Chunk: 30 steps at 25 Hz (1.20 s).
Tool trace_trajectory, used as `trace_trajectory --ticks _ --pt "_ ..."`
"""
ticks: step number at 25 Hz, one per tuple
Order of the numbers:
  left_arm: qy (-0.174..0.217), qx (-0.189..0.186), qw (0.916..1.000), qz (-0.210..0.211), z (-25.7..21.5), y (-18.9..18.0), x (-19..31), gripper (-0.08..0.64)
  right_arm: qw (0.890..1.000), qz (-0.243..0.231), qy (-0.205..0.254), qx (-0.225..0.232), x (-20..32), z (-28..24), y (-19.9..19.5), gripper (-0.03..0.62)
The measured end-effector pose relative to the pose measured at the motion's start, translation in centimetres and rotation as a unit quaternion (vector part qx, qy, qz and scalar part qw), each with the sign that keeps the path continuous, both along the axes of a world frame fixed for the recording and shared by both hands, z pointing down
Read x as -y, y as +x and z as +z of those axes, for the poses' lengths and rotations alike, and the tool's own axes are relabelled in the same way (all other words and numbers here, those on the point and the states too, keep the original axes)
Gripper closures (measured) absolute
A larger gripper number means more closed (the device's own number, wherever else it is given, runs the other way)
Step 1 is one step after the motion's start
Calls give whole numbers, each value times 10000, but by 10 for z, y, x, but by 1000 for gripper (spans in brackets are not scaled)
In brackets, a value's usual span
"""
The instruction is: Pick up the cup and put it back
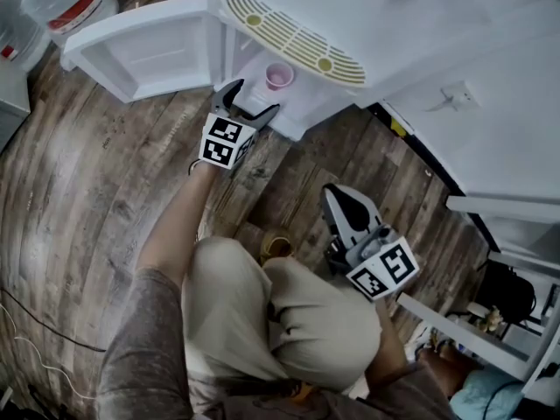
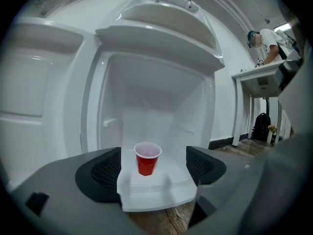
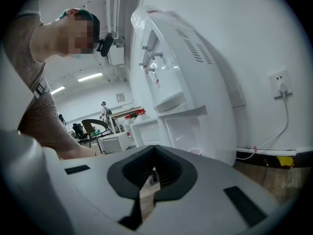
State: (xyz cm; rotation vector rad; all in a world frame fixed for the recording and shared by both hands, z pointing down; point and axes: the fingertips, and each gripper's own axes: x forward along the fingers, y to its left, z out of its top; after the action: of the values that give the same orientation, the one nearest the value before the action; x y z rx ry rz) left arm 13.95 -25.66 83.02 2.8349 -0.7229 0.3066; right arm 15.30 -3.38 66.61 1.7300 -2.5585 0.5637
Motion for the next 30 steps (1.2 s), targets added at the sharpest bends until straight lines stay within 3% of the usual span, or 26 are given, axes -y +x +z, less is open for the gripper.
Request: trace_trajectory --ticks 15,24,30 --pt "-72 643 9979 95 67 63 43 164 9998 -65 -195 23 -3 18 5 589" --pt "-122 665 9977 16 74 84 50 167 9996 -90 -245 138 -5 24 4 589" --pt "-239 628 9973 -296 76 81 58 197 9997 -16 -243 84 -9 24 8 589"
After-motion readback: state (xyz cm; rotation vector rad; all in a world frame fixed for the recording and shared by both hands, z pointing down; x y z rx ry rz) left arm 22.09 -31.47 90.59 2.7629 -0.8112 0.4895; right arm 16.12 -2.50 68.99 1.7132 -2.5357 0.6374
